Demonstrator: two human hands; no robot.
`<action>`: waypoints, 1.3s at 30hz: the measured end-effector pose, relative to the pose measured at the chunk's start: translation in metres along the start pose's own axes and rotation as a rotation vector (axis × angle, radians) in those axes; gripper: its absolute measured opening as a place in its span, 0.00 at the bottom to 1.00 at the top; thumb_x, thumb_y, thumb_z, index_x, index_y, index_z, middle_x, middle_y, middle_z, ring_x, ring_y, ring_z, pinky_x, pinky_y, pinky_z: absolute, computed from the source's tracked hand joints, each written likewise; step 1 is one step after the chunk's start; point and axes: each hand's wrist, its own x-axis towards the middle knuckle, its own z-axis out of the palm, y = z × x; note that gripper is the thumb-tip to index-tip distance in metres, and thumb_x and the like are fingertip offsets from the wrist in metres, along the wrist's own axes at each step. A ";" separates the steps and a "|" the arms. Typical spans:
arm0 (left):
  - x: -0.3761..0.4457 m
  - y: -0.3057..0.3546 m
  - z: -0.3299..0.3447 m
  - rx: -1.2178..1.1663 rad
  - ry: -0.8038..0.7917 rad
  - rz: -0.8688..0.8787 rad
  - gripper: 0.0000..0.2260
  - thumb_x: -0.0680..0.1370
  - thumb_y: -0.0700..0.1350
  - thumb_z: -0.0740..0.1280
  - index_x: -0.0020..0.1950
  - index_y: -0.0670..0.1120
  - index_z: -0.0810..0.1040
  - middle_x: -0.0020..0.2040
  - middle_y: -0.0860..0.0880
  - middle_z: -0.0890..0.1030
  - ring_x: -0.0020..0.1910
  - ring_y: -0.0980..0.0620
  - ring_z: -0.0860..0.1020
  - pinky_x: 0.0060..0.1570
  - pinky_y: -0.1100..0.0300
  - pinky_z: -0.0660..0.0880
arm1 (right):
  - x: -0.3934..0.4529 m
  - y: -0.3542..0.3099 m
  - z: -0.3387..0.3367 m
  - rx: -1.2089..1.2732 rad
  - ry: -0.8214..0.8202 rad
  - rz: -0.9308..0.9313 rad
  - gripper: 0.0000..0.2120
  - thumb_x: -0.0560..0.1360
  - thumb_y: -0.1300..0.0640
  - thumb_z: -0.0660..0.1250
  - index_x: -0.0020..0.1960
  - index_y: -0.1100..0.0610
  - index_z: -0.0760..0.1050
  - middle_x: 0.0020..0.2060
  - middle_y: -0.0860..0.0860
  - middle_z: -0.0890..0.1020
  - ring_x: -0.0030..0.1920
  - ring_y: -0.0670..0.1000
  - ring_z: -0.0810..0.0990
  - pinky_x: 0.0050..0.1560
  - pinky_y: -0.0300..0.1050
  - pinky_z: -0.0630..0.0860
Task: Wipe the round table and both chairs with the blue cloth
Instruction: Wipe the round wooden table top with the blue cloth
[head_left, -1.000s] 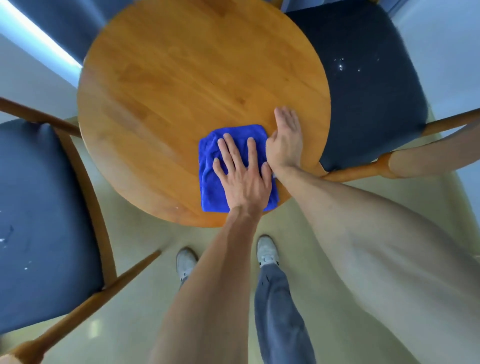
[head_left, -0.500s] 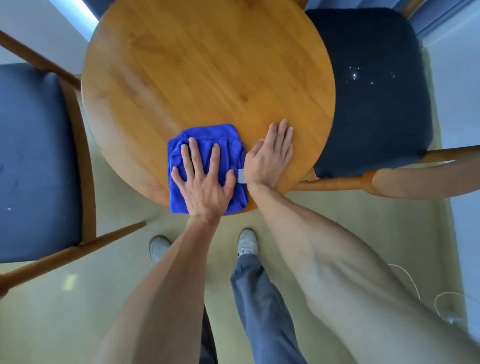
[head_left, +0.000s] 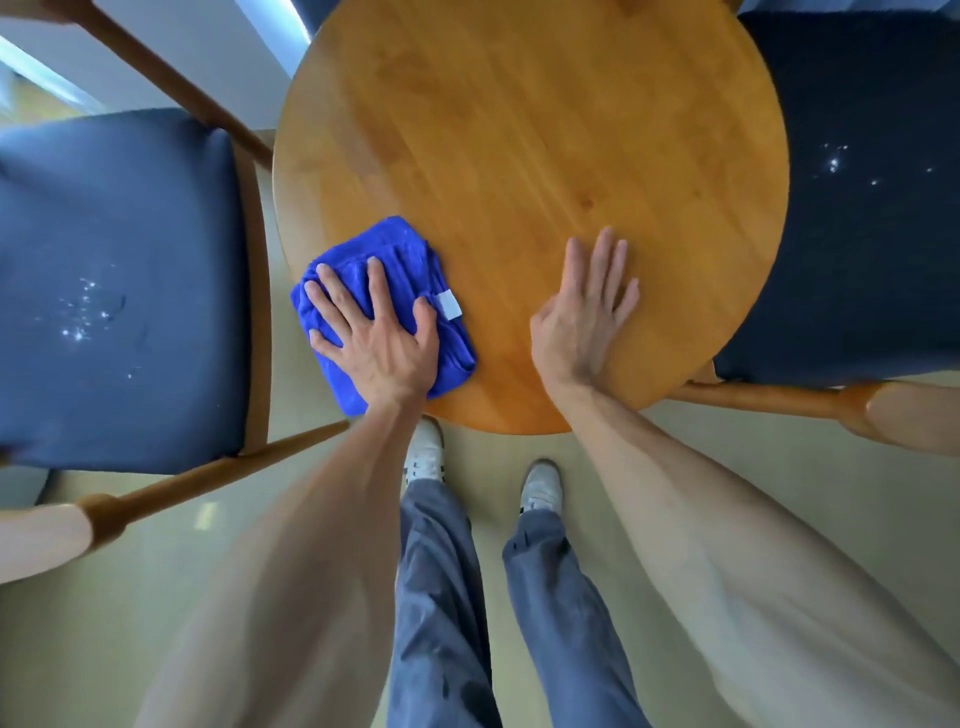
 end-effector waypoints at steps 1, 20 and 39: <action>0.009 0.001 -0.001 -0.010 -0.003 -0.016 0.30 0.77 0.64 0.54 0.78 0.55 0.59 0.81 0.42 0.48 0.79 0.41 0.45 0.70 0.34 0.52 | 0.002 -0.013 0.003 0.018 -0.010 -0.066 0.29 0.73 0.62 0.60 0.74 0.52 0.67 0.78 0.56 0.61 0.79 0.57 0.55 0.74 0.62 0.54; 0.224 0.027 -0.037 -0.085 -0.071 -0.081 0.34 0.76 0.64 0.52 0.80 0.53 0.52 0.79 0.40 0.51 0.77 0.39 0.51 0.71 0.39 0.57 | 0.038 -0.084 0.025 -0.136 -0.086 -0.080 0.25 0.82 0.49 0.54 0.77 0.53 0.63 0.79 0.57 0.56 0.80 0.57 0.52 0.73 0.61 0.57; 0.343 0.124 -0.043 -0.078 -0.070 0.124 0.30 0.75 0.62 0.52 0.75 0.52 0.60 0.65 0.42 0.70 0.63 0.39 0.68 0.61 0.39 0.65 | 0.140 -0.139 0.038 -0.122 -0.166 0.099 0.29 0.81 0.46 0.53 0.80 0.54 0.56 0.80 0.57 0.51 0.80 0.57 0.48 0.75 0.62 0.52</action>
